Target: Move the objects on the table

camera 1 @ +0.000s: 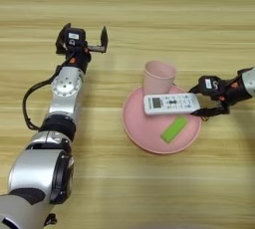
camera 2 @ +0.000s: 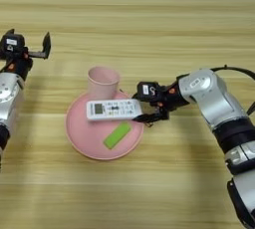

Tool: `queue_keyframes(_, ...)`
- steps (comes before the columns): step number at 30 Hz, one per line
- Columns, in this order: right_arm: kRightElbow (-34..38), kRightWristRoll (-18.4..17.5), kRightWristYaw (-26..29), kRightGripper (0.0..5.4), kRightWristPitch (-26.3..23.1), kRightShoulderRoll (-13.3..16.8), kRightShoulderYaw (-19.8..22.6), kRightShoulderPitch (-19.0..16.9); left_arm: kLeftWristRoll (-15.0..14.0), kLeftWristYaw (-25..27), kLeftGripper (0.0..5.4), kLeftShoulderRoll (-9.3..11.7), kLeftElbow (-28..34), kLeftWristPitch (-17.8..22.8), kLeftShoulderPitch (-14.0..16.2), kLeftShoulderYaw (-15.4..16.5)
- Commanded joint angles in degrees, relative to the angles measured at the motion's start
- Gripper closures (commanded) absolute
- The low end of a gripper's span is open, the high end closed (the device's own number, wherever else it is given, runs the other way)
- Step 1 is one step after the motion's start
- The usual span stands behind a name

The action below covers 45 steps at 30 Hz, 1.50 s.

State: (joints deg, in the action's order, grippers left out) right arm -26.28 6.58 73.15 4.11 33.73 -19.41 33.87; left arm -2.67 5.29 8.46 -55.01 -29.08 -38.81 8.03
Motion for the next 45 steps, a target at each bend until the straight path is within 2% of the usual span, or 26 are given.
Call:
queue_keyframes(1,2.8,-1.0,0.7,2.49,-0.9,1.8,0.9,-1.2,0.2,0.0,0.00,0.0,-0.5,0.2,0.0,-0.2)
queue_keyframes(17,21.2,-5.3,3.0,2.50,-6.6,6.7,1.6,-9.6,0.3,-0.1,0.00,0.1,-1.1,0.1,-0.3,-0.1)
queue_keyframes(23,27.7,-9.4,3.2,2.50,-10.1,8.0,3.5,-12.0,0.3,-0.1,0.00,0.1,-1.1,0.0,-0.3,-0.2)
queue_keyframes(32,37.4,-20.4,1.3,2.50,-16.3,10.5,12.9,-16.9,0.3,-0.1,0.00,0.1,-1.0,0.0,-0.3,-0.2)
queue_keyframes(40,41.5,-31.6,-2.1,2.50,-22.3,11.0,23.3,-18.8,0.4,-0.2,0.00,0.0,-1.0,-0.1,-0.3,-0.2)
queue_keyframes(42,41.5,-32.2,-4.3,2.50,-23.0,11.2,25.2,-19.1,0.4,-0.2,0.00,0.0,-1.1,0.0,-0.3,-0.2)
queue_keyframes(45,40.8,-30.9,-7.2,2.50,-23.1,11.8,26.9,-20.6,0.4,-0.2,0.00,0.0,-1.1,0.0,-0.4,-0.2)
